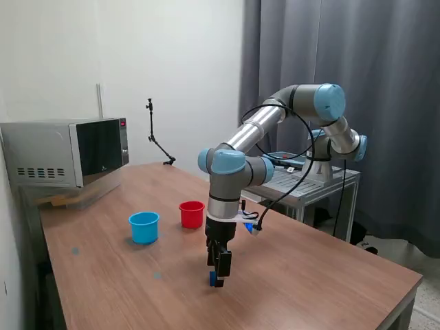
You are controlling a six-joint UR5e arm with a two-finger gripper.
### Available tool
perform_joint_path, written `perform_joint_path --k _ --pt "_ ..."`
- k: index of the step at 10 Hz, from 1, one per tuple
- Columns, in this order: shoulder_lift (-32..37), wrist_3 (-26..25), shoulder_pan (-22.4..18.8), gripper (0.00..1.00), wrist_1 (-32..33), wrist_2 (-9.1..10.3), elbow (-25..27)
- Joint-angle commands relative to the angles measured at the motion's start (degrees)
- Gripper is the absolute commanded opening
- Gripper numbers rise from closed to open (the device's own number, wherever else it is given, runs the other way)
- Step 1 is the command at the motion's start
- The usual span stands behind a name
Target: Place red objects in the red bin, and blue objects in the blue bin.
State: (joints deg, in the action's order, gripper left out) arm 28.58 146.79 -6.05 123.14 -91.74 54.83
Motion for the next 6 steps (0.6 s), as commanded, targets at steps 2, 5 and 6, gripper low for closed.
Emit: perform_joint_path --k 2,5,6 --pt "-0.01 0.42 -0.28 1.00 -0.18 -0.02 0.02" --pt "0.07 0.60 -0.54 1.00 -0.18 0.07 -0.34" --pt "0.08 0.60 -0.54 1.00 -0.18 0.07 -0.34"
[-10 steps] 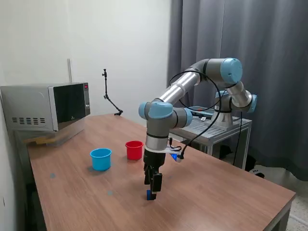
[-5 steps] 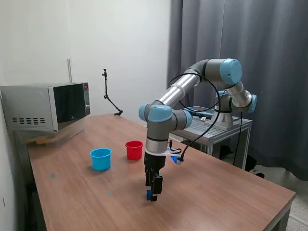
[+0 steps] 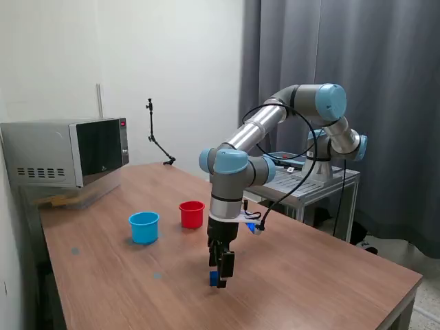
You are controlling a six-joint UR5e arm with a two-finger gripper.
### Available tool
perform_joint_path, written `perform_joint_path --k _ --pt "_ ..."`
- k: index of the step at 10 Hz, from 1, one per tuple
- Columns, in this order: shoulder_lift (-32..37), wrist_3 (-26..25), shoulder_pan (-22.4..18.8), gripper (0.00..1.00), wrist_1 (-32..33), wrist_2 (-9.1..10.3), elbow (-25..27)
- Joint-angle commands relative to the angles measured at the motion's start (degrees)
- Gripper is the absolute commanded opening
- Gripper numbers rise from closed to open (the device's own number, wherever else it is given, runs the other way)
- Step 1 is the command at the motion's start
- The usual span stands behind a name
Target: Place red objects in the red bin, and blue objects in the blue bin.
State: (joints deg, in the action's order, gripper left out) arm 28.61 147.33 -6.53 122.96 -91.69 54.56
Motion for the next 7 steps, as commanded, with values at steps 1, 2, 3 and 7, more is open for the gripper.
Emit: perform_joint_path --k 1,2,3,7 --pt "0.04 0.06 -0.07 1.00 0.00 0.02 0.01" --pt "0.13 0.06 -0.15 1.00 0.00 0.02 -0.07" --pt "0.04 0.32 -0.15 1.00 0.00 0.02 0.01" --pt "0.13 0.85 -0.15 1.00 -0.09 0.02 0.19"
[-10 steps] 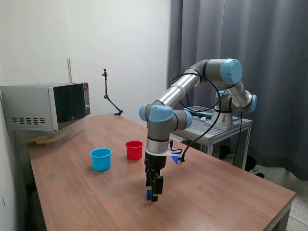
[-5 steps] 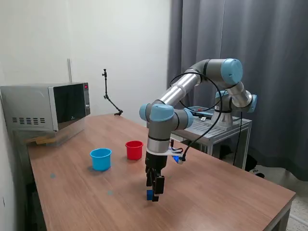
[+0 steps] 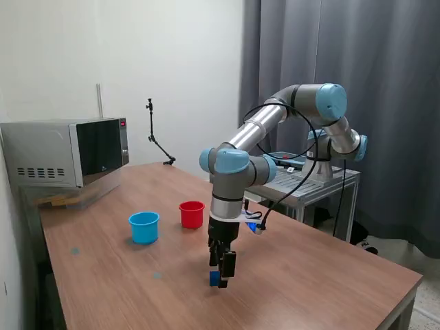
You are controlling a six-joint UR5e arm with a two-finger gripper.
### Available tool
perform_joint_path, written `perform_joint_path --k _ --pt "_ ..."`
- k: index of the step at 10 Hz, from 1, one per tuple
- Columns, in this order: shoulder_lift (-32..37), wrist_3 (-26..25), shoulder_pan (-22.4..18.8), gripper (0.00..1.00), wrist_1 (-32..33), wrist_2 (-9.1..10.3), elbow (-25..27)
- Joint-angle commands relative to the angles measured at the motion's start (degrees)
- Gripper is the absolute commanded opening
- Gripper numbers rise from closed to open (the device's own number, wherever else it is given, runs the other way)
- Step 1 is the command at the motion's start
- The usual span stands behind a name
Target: Place red objects in the red bin, and blue objects in the blue bin.
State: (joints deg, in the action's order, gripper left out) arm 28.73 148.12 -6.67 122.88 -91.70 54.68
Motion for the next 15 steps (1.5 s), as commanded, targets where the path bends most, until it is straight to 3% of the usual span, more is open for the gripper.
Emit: perform_joint_path --k 1,2,3,10,12,15 --pt "0.01 0.06 0.00 1.00 -0.01 0.03 0.07" --pt "0.01 0.06 0.00 1.00 -0.01 0.03 0.33" --pt "0.09 0.06 0.00 0.00 -0.10 0.03 0.51" --pt "0.27 2.25 0.00 0.00 -0.10 -0.06 0.07" --pt "4.28 4.27 0.95 0.00 -0.10 -0.49 2.17" --pt "12.38 5.50 6.48 0.00 -0.10 -0.93 6.65"
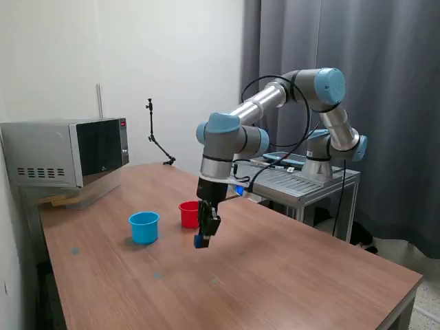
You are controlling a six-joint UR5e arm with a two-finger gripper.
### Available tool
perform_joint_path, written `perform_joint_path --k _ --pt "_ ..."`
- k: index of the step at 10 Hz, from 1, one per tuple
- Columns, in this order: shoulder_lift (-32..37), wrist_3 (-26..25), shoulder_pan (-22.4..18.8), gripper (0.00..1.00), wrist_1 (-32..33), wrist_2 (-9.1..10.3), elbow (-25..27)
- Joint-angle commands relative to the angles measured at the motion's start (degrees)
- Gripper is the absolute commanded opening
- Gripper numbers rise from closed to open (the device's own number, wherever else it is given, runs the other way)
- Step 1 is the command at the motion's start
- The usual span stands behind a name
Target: Place red objects in the red bin, and blue objects in the blue bin.
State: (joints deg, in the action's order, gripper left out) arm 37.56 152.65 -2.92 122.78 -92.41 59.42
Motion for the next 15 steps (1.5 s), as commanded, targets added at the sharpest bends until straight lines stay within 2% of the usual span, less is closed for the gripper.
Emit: perform_joint_path --k 1,3,6,9,10,12,15 --pt "4.96 2.63 5.01 0.00 -0.09 -1.01 1.93" --pt "5.41 6.33 11.25 0.00 -1.31 -0.85 2.63" --pt "5.33 9.15 15.92 0.00 -4.39 -0.76 2.54" --pt "3.58 13.10 17.16 0.00 -5.79 -0.58 1.76" --pt "2.09 15.98 17.08 0.00 -6.67 -0.50 0.80" --pt "-0.20 16.36 16.90 0.00 -6.68 -0.32 -2.27" --pt "-1.62 17.51 16.81 0.00 -6.68 -0.23 -4.22"
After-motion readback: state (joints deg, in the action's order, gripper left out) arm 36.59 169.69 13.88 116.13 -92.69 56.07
